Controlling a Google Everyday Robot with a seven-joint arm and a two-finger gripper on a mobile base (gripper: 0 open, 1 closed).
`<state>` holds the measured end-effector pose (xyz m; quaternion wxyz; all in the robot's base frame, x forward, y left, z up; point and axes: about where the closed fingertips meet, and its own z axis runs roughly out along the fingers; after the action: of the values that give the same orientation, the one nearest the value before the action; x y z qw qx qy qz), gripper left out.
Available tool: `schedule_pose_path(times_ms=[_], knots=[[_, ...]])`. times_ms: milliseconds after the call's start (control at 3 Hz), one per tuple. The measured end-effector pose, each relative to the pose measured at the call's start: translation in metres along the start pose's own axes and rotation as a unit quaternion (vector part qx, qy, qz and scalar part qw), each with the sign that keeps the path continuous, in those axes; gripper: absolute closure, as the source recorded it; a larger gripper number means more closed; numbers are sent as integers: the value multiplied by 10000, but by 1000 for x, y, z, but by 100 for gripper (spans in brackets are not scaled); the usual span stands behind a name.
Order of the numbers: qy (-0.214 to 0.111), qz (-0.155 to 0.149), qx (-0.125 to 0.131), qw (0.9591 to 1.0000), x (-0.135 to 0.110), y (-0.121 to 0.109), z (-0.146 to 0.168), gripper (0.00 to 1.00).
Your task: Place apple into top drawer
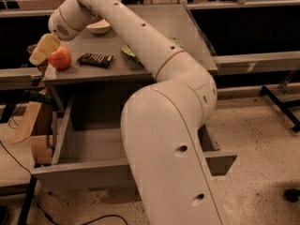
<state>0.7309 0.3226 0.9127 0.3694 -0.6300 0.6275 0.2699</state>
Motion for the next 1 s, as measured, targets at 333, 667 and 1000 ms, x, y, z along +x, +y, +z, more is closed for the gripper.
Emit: schedule_pose_path(times_ms=[333, 667, 1000], knots=[[130, 138, -146, 9997, 11, -1, 19, 0], [219, 255, -219, 9992, 20, -1, 29, 0], [326, 523, -232, 9978, 38, -5, 35, 0]])
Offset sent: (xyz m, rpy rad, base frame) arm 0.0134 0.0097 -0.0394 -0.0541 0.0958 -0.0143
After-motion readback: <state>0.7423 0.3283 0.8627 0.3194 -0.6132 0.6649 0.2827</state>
